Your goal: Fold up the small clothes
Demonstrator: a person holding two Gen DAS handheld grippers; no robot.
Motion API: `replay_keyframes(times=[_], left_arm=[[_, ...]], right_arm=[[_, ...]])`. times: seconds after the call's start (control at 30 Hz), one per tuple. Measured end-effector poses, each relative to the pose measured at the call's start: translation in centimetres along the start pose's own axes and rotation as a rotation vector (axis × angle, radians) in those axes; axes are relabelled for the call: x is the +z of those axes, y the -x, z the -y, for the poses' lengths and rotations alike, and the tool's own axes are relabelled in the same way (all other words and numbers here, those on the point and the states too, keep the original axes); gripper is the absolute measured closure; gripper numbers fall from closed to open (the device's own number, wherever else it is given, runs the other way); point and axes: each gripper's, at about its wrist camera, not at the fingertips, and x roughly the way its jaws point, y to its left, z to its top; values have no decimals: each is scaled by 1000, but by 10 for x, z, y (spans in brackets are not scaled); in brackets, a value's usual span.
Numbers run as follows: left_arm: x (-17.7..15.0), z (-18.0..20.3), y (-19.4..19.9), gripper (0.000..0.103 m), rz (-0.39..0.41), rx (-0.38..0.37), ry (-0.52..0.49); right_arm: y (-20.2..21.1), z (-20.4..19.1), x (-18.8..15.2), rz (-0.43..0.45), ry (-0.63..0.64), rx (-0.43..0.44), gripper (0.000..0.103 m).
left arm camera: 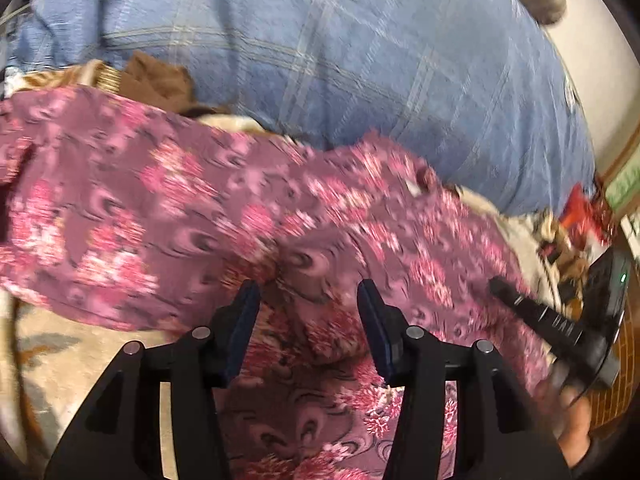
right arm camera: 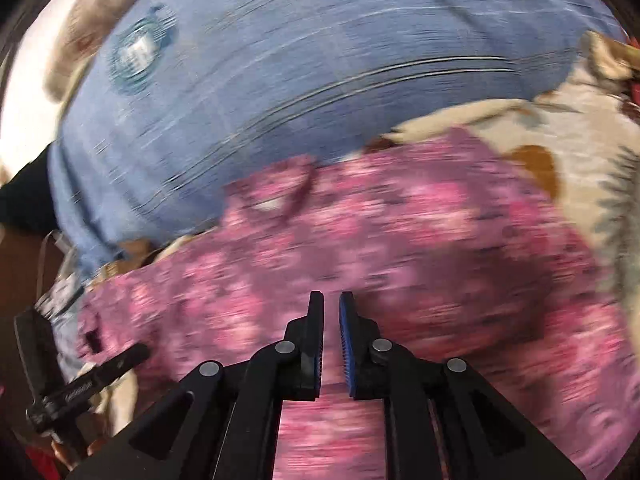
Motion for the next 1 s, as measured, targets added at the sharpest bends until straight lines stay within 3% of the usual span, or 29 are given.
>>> replay_keyframes(times=[0.37,0.43,0.47,0.5,0.7,0.87,1.0], left_arm=[[20,-94,50,51,148,44,295],[20,-107,55,51,159,55,344],[20,-113,56,51,160,61,361],[20,-119,58,51,165,59,387],[15,-162,84,36,223,8,555],[7,-191,82,36,230,-78,683],[5,-201,77,36,245,-119,727]], right_arm=[[-87,-100,-41,-186,41,269,91],[-96,-105,-52,-208,104,246,91],[-92,-108,-57,-144,152,249,91],[-91,-108,-60,-134,167,247,91],[-86,-101,-60,-126,143,272,91],[-89,-98,-60,-126,118,299,91],[-90,-100,-59,-131,114,303,90]])
